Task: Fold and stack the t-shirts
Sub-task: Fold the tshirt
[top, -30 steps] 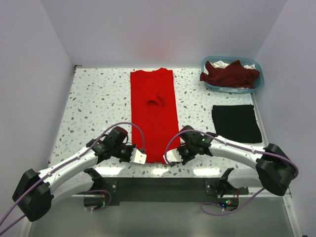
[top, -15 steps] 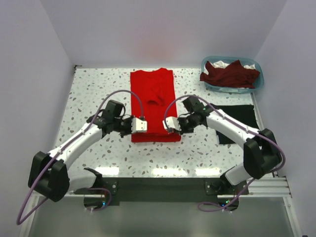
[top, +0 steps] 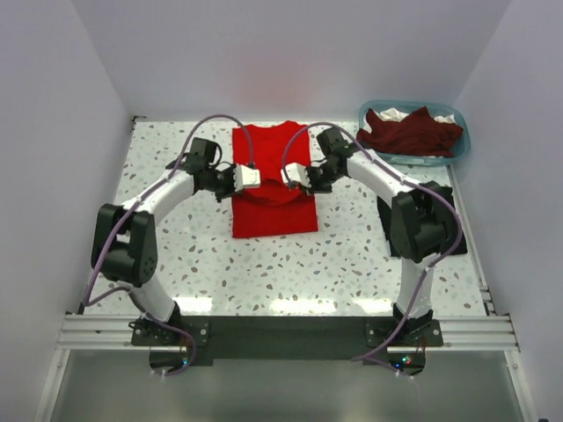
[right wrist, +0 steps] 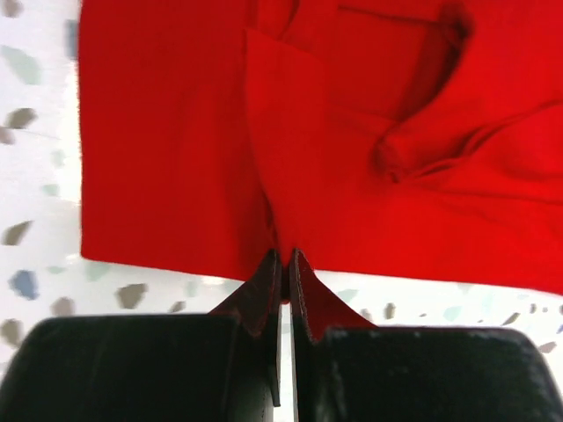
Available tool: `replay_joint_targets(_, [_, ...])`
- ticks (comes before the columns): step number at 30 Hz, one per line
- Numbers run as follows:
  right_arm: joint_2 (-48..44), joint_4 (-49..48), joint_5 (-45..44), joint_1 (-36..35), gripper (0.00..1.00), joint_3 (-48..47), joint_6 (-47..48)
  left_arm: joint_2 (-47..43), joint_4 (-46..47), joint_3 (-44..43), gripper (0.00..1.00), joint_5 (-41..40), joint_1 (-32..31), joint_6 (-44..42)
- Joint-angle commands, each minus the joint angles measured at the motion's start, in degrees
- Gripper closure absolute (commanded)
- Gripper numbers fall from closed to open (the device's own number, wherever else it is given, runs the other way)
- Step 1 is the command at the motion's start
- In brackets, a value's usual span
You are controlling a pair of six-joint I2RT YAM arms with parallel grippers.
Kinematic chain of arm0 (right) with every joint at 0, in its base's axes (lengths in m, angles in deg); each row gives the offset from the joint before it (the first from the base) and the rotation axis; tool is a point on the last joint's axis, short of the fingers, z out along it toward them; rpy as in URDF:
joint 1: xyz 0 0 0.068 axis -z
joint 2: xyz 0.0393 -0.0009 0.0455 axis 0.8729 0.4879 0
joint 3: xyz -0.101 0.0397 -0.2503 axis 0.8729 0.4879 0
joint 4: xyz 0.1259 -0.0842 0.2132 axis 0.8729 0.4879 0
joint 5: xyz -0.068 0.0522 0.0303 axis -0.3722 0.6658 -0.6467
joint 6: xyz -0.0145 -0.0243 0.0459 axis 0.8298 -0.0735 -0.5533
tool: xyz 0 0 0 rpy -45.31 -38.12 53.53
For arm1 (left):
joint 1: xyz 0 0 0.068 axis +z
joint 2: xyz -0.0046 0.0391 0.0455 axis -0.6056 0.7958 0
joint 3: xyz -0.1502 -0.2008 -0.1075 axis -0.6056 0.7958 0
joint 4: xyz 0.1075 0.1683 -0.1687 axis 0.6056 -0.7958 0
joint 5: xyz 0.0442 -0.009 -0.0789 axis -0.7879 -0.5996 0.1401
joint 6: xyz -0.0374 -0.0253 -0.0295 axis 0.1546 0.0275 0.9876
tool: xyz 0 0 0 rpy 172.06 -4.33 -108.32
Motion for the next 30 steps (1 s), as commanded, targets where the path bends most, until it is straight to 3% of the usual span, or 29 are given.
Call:
replay_joint_targets(1, [4.4,3.2,3.4,1.3,1.00,-8.7,3.5,5.4,2.7,-7.6,1.00,2.0,2.3,-2.2])
replay_joint_targets(6, [11.4,4.7,2.7,2.4,1.00,-17.8,3.8,12.6,0.9,-16.0,1.00,2.1,3.8,-2.4])
replay_joint_targets(11, [16.0,3.8,0.9,2.8,1.00,-21.0,3.5,18.1,2.0,-19.7,1.00,1.6,4.1,-0.9])
replay_joint_targets(16, [16.8,1.3,-3.1,2.8,1.00,-21.0,0.9,21.3,4.4,-22.0,0.86,-0.4,4.4,2.7])
replay_joint_targets(30, [11.3,0.8,-0.7,4.0,1.00,-17.6,-1.2,16.9,7.0,-17.2,0.97,3.8,4.3,2.4])
